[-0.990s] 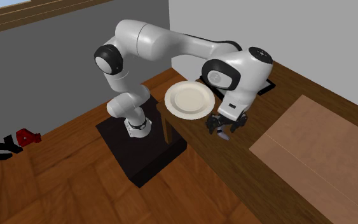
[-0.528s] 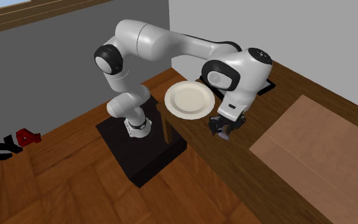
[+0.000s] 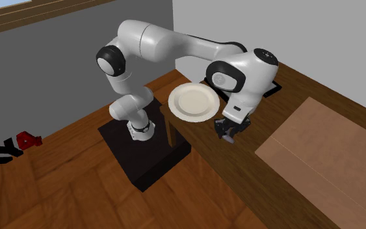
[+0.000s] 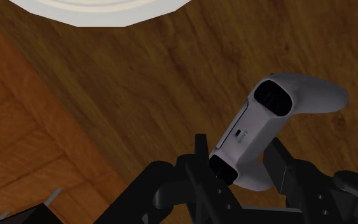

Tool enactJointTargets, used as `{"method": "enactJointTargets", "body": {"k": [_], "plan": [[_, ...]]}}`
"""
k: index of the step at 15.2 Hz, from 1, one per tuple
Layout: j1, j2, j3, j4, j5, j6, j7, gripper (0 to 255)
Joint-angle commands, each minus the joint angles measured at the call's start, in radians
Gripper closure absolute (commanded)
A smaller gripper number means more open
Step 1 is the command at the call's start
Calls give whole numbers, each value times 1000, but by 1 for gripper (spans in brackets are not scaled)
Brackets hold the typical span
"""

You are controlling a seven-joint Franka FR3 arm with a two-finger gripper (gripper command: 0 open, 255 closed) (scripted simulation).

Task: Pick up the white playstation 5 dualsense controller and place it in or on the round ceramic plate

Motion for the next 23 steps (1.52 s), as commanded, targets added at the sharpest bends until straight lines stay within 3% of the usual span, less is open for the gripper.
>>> {"method": "enactJointTargets", "body": {"k": [1, 18, 23], "plan": [[0, 1, 0, -2, 1, 1, -1, 255], [9, 79, 16, 310, -32, -241, -10, 255], [13, -128, 1, 106, 50, -225, -16, 255]]}}
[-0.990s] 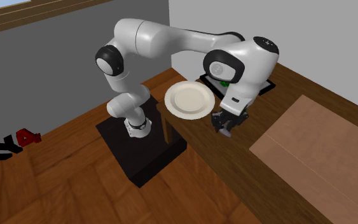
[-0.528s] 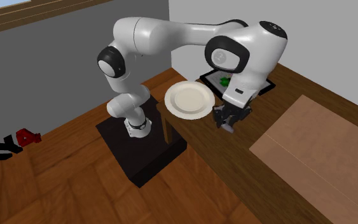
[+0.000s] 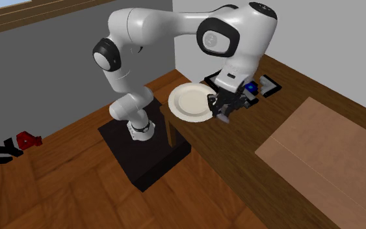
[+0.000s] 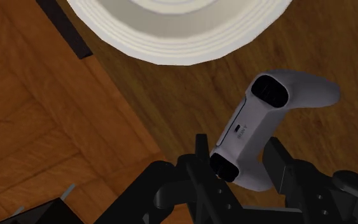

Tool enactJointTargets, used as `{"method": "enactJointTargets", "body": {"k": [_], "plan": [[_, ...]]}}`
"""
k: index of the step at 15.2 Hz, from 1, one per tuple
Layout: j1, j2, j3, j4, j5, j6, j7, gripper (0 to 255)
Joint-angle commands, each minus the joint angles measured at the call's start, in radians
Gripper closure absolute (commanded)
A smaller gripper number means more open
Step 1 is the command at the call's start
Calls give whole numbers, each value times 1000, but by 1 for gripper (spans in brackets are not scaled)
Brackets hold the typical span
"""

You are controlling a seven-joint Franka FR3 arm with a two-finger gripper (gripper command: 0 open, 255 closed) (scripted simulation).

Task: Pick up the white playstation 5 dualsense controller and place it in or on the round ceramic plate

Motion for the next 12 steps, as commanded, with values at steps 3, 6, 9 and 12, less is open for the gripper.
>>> {"method": "enactJointTargets", "body": {"k": [3, 6, 9, 12], "plan": [[17, -154, -12, -139, 57, -4, 0, 255], [38, -261, -20, -221, 93, -24, 4, 255], [61, -362, -25, -288, 125, -54, 12, 255], [84, -446, -27, -337, 152, -88, 23, 255]]}}
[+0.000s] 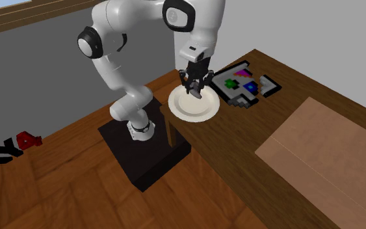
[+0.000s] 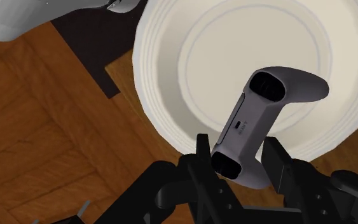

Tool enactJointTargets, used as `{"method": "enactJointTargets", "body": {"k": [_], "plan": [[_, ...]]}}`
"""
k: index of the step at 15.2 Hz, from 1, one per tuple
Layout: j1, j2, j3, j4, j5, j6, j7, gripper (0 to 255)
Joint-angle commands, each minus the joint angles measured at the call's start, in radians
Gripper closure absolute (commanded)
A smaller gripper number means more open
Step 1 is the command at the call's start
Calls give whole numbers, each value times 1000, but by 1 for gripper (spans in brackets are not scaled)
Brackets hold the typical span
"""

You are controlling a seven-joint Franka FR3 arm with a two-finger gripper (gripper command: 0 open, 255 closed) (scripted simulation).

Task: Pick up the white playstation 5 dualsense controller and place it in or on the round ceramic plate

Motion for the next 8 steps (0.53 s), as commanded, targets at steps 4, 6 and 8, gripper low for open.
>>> {"method": "enactJointTargets", "body": {"k": [4, 6, 8], "plan": [[14, -50, 2, -88, 17, 38, 6, 255], [17, -62, 3, -124, 21, 63, 7, 255], [21, -73, 5, -159, 25, 87, 8, 255]]}}
